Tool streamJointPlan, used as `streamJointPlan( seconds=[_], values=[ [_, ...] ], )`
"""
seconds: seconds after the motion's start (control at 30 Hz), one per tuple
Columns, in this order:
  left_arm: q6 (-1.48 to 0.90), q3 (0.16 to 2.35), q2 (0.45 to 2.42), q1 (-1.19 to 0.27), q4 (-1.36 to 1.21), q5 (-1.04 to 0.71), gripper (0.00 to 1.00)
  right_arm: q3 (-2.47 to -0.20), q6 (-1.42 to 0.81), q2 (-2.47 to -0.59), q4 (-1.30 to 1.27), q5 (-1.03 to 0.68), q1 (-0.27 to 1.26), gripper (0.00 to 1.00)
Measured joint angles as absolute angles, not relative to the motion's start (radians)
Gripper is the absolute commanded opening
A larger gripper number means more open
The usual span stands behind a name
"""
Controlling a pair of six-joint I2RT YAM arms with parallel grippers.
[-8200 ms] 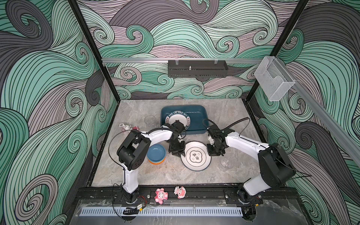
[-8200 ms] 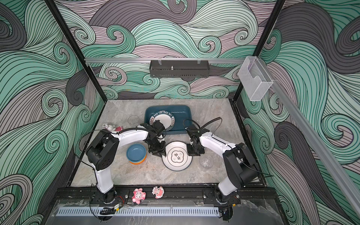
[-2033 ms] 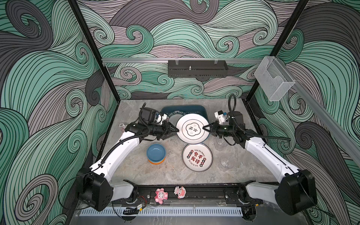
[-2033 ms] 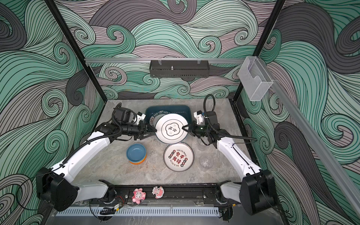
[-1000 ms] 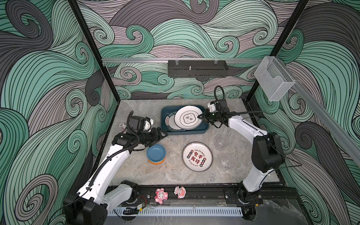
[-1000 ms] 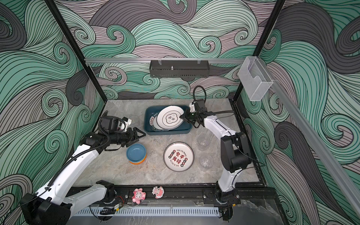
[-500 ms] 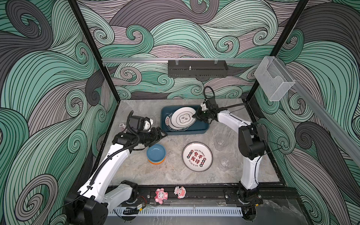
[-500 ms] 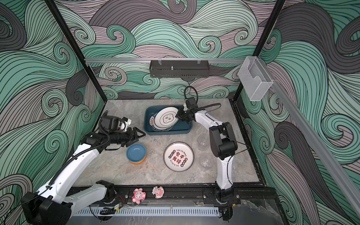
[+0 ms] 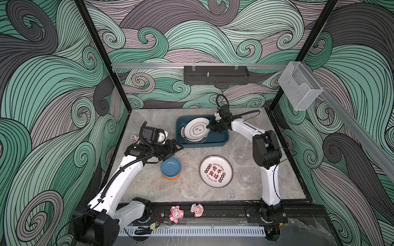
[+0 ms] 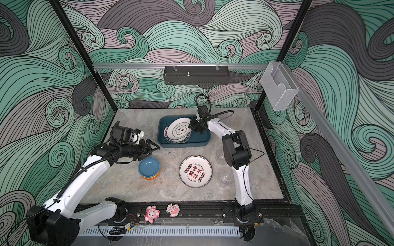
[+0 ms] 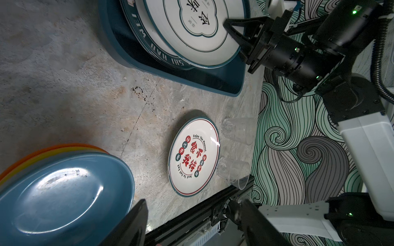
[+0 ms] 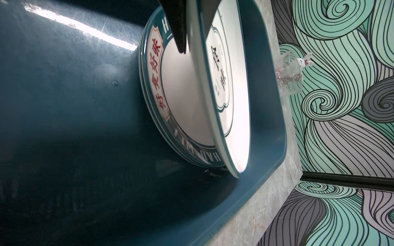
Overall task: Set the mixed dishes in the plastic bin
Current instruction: 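Lower the cloud-print plates into the bin with the right gripper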
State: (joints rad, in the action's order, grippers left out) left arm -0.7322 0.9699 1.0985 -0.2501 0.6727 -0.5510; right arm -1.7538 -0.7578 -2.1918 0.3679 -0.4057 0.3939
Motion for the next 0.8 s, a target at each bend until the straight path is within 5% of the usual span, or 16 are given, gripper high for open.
streamJointPlan(
  seconds=[0.8],
  values=[
    [-0.732,0.968,1.137,-0.230,0.673,-0.598,0.71,-1.805,-0.737,-2.239,0.407,-0.399,0.406,0.00]
  ],
)
